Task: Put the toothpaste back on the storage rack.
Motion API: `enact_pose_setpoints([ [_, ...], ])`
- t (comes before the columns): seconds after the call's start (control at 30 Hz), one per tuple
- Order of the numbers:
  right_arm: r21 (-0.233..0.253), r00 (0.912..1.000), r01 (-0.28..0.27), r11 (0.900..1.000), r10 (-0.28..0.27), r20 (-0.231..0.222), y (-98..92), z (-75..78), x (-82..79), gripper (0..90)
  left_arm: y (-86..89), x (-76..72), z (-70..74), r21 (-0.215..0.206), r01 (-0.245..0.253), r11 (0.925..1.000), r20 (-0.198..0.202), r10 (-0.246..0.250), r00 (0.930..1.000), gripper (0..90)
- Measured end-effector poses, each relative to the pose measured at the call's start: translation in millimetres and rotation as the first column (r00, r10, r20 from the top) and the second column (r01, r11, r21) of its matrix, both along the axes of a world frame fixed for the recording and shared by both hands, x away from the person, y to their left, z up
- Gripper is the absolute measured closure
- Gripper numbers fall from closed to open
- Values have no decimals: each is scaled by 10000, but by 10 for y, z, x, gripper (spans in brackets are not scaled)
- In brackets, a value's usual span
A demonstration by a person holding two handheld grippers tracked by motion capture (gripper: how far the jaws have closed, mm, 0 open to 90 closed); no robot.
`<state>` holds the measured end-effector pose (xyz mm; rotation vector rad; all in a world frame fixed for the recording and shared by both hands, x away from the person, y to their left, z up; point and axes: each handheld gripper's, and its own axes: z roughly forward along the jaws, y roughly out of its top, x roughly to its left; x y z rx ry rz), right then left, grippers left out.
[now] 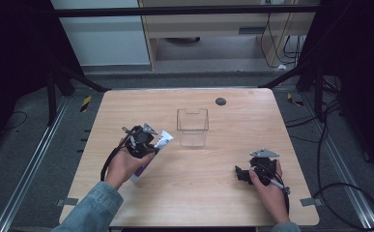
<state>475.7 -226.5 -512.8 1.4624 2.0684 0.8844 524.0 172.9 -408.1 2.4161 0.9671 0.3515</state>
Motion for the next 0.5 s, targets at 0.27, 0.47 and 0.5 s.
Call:
enact_pose_setpoints([
  [0.27, 2, 10000, 2, 10000, -2, -4, 0, 0, 0, 3, 15, -1, 71, -121, -62, 9999, 190, 64, 9998, 789],
  [0.47, -5, 10000, 2, 10000, -2, 0, 0, 0, 0, 3, 8, 9, 168, -277, -96, 9996, 420, 107, 9991, 789],
  [0.5, -1, 10000, 2, 10000, -2, 2, 0, 0, 0, 3, 6, 10, 188, -288, -91, 9995, 467, 105, 9989, 789],
])
